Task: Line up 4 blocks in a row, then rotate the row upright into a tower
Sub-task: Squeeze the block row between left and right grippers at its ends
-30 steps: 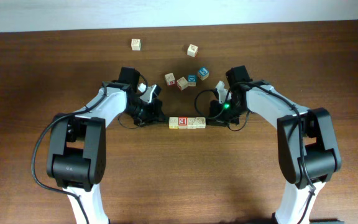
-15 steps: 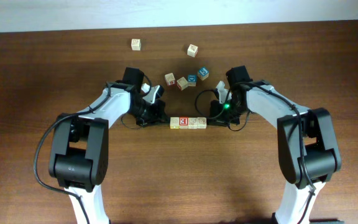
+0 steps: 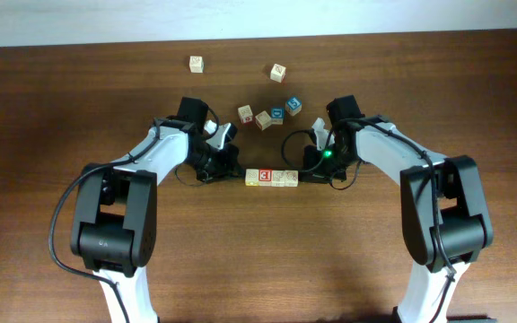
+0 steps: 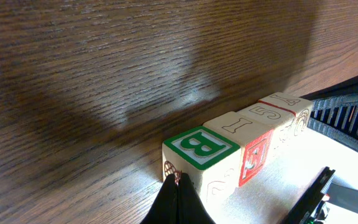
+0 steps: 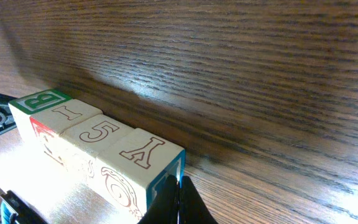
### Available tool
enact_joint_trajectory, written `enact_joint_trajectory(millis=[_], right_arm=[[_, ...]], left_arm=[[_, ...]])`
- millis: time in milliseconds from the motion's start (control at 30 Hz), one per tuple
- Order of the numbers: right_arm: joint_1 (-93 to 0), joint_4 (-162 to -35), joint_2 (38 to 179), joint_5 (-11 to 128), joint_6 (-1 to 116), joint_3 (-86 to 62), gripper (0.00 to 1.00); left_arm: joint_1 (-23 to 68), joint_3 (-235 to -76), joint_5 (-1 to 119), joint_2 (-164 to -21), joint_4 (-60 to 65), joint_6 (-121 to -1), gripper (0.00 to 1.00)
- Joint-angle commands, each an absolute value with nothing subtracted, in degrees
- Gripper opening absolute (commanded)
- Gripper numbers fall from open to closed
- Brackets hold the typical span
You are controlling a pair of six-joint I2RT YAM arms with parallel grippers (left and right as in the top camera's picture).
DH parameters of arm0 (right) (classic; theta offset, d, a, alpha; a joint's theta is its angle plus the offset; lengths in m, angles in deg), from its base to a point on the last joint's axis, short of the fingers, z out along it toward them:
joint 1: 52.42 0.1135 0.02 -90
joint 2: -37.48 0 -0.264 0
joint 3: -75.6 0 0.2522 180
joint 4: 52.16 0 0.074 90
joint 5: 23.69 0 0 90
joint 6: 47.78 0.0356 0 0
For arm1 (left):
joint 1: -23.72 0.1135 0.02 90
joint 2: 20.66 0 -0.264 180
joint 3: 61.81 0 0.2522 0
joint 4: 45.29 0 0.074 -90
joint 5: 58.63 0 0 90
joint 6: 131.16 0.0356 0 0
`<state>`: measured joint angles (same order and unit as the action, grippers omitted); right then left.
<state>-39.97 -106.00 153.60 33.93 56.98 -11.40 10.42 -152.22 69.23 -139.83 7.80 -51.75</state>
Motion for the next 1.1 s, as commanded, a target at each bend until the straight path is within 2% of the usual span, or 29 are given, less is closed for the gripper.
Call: enact_joint_trajectory(millis=[0, 733, 1067], right_arm=[[-39.3, -105.74, 154.23, 30.96, 56.61, -12.38, 0.04], [-39.19, -104.51, 151.81, 29.36, 56.0, -12.38, 0.04], [-35.49, -107.42, 149.91, 29.89, 55.97, -17.14, 0.04]], left_arm=[[9.51, -151.69, 70.61, -140.01, 7.45, -52.49, 0.0], [9.51, -151.69, 70.61, -140.01, 7.04, -52.49, 0.0], [9.51, -151.69, 71.24, -140.01, 7.04, -52.49, 0.0]])
